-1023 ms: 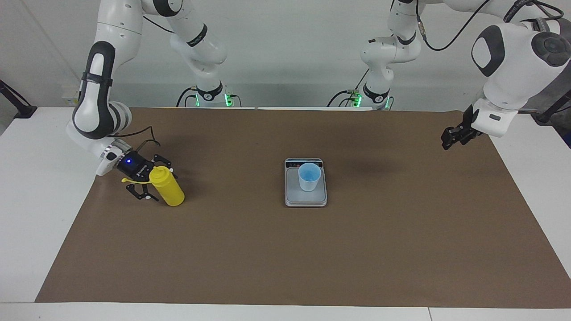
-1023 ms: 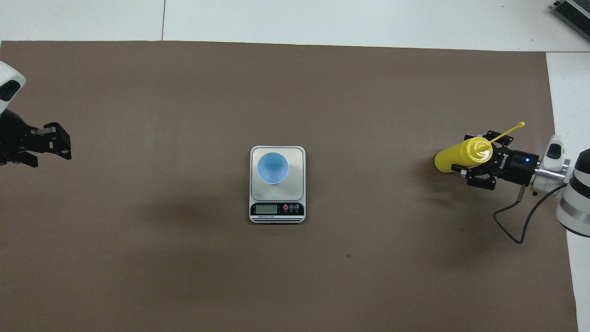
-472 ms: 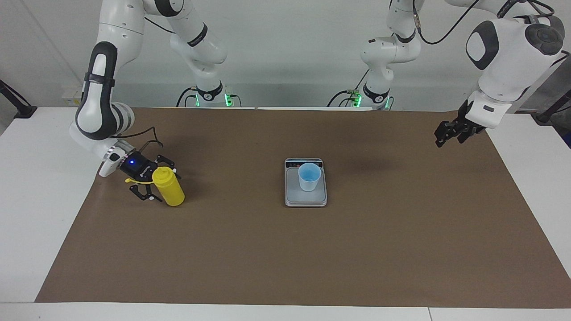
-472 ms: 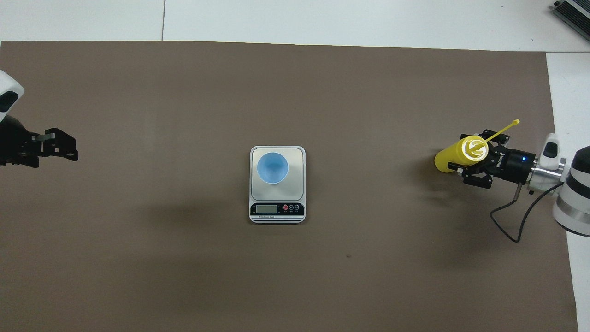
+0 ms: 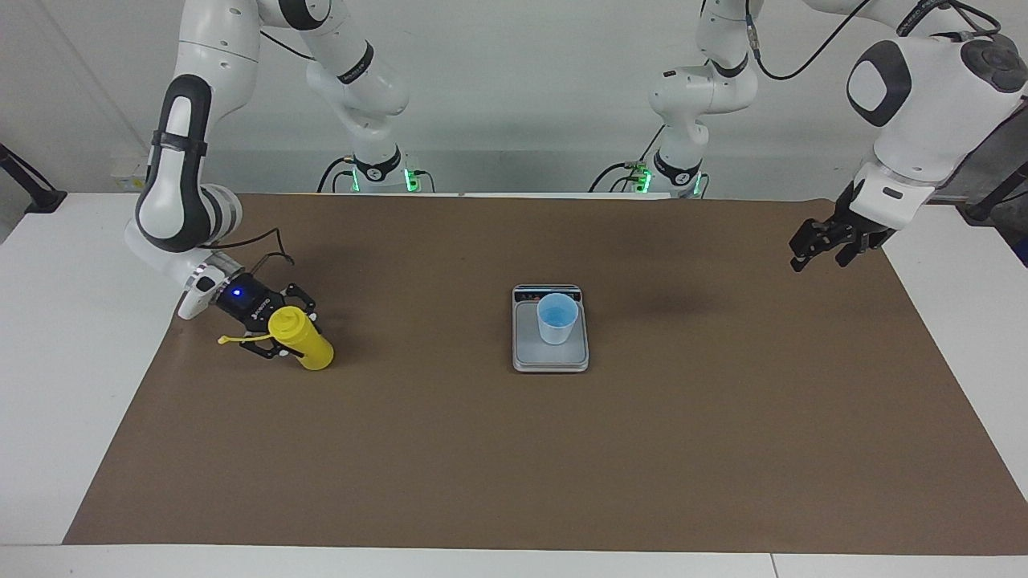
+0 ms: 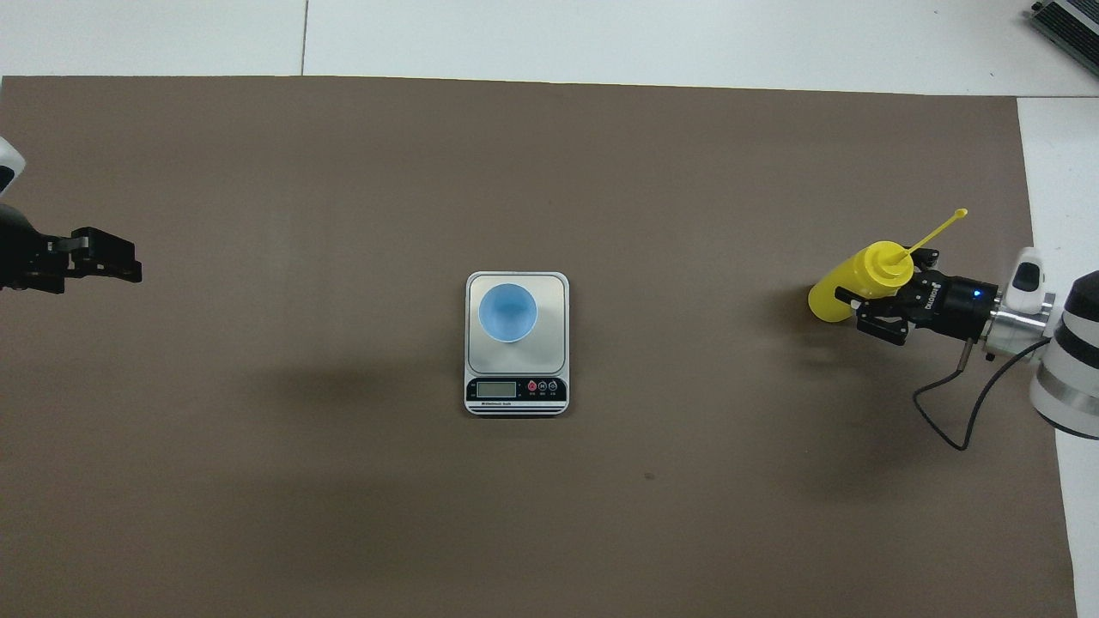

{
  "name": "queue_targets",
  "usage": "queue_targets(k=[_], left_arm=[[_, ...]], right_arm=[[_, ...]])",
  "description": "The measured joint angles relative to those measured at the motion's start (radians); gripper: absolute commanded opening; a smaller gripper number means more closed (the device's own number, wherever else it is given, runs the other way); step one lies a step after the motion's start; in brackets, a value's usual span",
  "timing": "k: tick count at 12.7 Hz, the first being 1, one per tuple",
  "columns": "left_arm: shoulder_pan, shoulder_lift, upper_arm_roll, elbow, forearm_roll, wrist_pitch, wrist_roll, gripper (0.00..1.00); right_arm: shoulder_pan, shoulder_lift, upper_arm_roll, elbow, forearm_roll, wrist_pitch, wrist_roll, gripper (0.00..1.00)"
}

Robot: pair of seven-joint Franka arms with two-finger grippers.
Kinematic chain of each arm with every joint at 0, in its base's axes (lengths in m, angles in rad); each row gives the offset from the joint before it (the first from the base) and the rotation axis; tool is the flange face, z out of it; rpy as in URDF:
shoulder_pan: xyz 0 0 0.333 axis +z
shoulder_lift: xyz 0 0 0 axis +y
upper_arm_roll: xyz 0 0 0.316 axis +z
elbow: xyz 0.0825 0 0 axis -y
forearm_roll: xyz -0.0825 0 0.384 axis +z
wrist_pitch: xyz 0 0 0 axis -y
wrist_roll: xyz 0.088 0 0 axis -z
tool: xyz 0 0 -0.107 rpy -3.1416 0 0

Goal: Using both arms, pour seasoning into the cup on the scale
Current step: 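Lift the yellow bottle with the right gripper and tilt it, then carry the yellow bottle with the right gripper over the cup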

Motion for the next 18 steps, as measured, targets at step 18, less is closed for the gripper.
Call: queue_targets(k=[18], left_arm=[[-0.004, -0.001, -0.001, -0.002, 0.023, 0.009, 0.034, 1.0]], right_arm=[[0.593, -0.1, 0.004, 0.072, -0.496, 0.568, 0.786, 0.45]])
